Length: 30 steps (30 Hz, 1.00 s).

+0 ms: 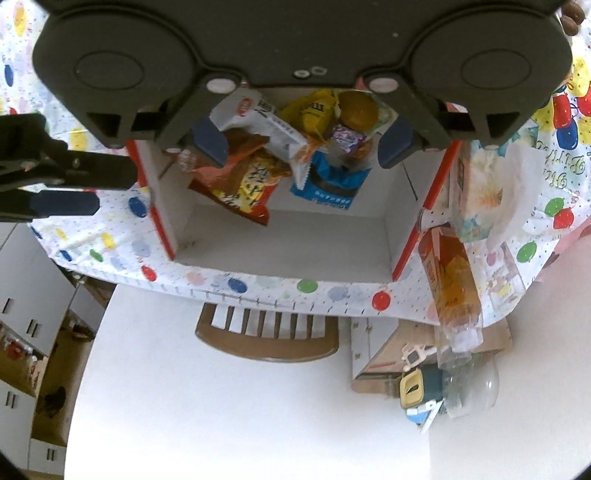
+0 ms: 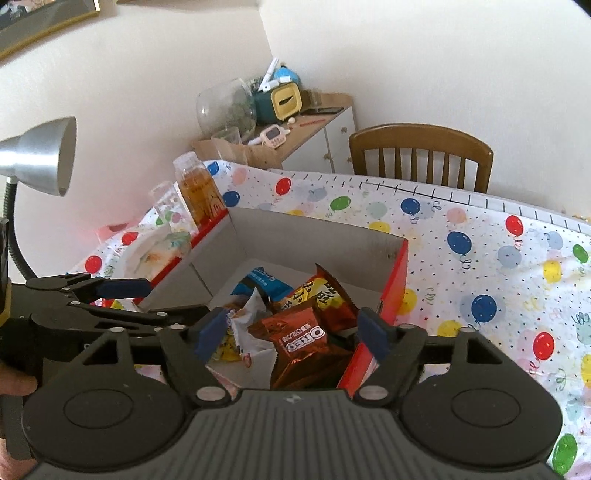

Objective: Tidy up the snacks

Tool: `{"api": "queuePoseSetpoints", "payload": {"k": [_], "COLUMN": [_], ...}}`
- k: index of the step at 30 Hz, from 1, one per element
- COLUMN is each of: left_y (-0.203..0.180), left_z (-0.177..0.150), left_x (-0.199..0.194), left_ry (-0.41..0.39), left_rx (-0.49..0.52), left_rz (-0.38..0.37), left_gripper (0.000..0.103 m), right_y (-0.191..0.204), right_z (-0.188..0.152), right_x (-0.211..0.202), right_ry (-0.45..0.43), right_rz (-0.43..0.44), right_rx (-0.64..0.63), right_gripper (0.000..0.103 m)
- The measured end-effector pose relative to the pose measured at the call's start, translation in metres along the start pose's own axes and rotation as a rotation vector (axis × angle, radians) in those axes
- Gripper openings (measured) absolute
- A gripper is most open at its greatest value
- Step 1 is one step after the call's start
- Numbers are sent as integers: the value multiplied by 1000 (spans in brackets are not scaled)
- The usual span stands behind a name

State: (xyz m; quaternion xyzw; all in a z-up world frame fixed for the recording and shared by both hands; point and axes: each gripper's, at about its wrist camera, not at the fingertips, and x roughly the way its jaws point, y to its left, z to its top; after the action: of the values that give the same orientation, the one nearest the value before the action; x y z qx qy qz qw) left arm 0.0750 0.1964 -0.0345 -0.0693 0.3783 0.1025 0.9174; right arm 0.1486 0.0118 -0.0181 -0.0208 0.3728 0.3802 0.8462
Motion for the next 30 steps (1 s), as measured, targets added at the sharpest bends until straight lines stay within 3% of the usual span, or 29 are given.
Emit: {"api": "queuePoseSetpoints", "payload": {"k": [5,9,15,30], "left_y": [-8,-14,-22,-30], "left_z": [-1,-3,-5,-9], "left_x": [-17,-28,-47,-76], "left_ry": [-31,-54,-101,-141], "left_rx": [9,17,31,-18], "left_rz": [-12,0,-6,-29], "left_gripper": [92,94,99,103], "right_y": [0,-2,-8,-11], "right_z": [-6,-12,-19,-39], "right_x": [-21,-35,-56,-83], "right_ry": [-38,-62,-104,-156], "right_rz": [2,4,9,-20], "right_rx": [-15,-15,17,13], "right_gripper": [86,96,102,103]}}
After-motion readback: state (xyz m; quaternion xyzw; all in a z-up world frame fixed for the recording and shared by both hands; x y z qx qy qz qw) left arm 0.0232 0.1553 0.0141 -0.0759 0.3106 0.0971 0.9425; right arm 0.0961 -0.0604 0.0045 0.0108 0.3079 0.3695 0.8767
